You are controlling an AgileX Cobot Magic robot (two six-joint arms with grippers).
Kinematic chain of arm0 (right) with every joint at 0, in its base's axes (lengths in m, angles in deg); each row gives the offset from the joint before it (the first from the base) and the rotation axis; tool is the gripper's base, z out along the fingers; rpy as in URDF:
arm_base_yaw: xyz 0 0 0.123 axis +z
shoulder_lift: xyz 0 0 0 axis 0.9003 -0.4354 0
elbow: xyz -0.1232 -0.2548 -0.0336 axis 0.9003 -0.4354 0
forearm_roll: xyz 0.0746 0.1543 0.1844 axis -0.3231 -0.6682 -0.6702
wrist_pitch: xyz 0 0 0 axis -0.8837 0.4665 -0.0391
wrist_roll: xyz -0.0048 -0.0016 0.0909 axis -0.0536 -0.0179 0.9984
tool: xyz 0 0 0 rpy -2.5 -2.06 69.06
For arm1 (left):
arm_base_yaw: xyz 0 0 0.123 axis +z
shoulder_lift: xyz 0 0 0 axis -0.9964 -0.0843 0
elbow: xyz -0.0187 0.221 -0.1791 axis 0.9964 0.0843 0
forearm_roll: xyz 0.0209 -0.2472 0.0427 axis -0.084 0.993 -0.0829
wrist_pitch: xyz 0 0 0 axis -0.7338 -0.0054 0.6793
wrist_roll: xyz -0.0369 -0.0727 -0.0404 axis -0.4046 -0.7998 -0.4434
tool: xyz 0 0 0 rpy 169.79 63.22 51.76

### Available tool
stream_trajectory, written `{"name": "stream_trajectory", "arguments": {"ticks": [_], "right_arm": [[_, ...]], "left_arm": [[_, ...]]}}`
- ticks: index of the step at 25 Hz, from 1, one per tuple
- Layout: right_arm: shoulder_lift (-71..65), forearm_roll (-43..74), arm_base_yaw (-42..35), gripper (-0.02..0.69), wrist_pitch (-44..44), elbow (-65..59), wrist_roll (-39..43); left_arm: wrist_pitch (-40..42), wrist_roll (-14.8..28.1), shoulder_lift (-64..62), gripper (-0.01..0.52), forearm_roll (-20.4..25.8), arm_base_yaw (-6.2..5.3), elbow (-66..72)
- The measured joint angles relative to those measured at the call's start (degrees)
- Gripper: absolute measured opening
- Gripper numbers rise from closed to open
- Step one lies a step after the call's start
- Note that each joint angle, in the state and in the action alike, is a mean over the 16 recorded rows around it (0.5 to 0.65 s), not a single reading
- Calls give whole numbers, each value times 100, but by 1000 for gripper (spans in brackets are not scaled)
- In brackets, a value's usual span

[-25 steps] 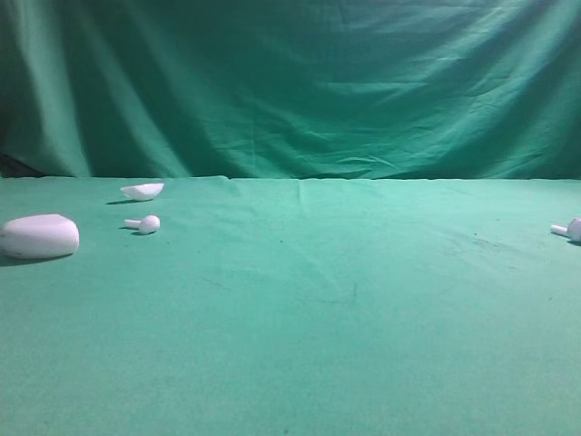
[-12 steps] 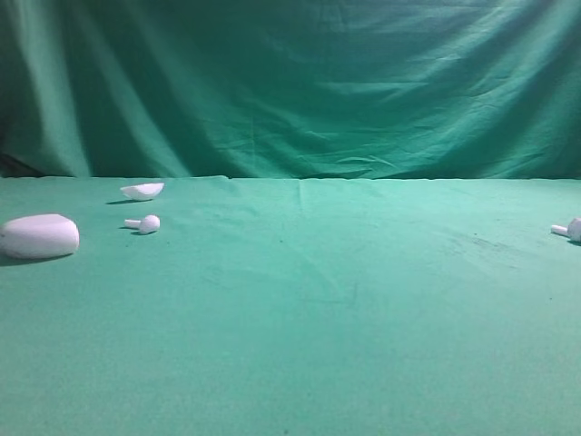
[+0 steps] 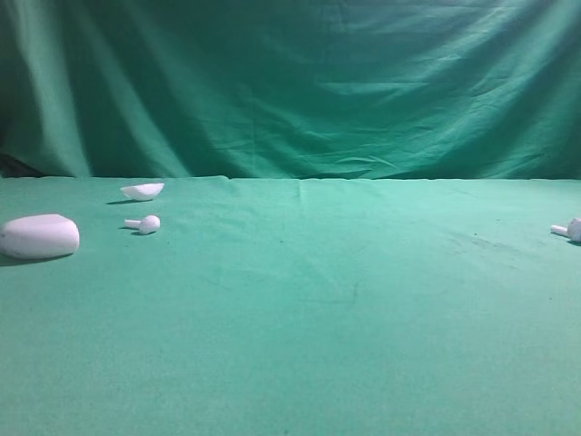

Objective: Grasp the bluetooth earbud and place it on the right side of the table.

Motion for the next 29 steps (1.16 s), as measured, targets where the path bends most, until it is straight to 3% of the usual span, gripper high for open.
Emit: {"name": "stream_trajectory", "arguments": {"ticks": [7,12,19,29], "right_arm": [[426,249,-206,49,-1713,-1602,62],[592,264,-252,49,-2417,-2652,202],[608,264,-255,49,-2553,-3384,425],[608,264,-255,49,-2257,-3491,551]], "left_arm": [[0,0,0,0,0,0,0],[0,0,0,0,0,0,0],[0,0,0,0,0,0,0],[0,0,0,0,0,0,0]]}}
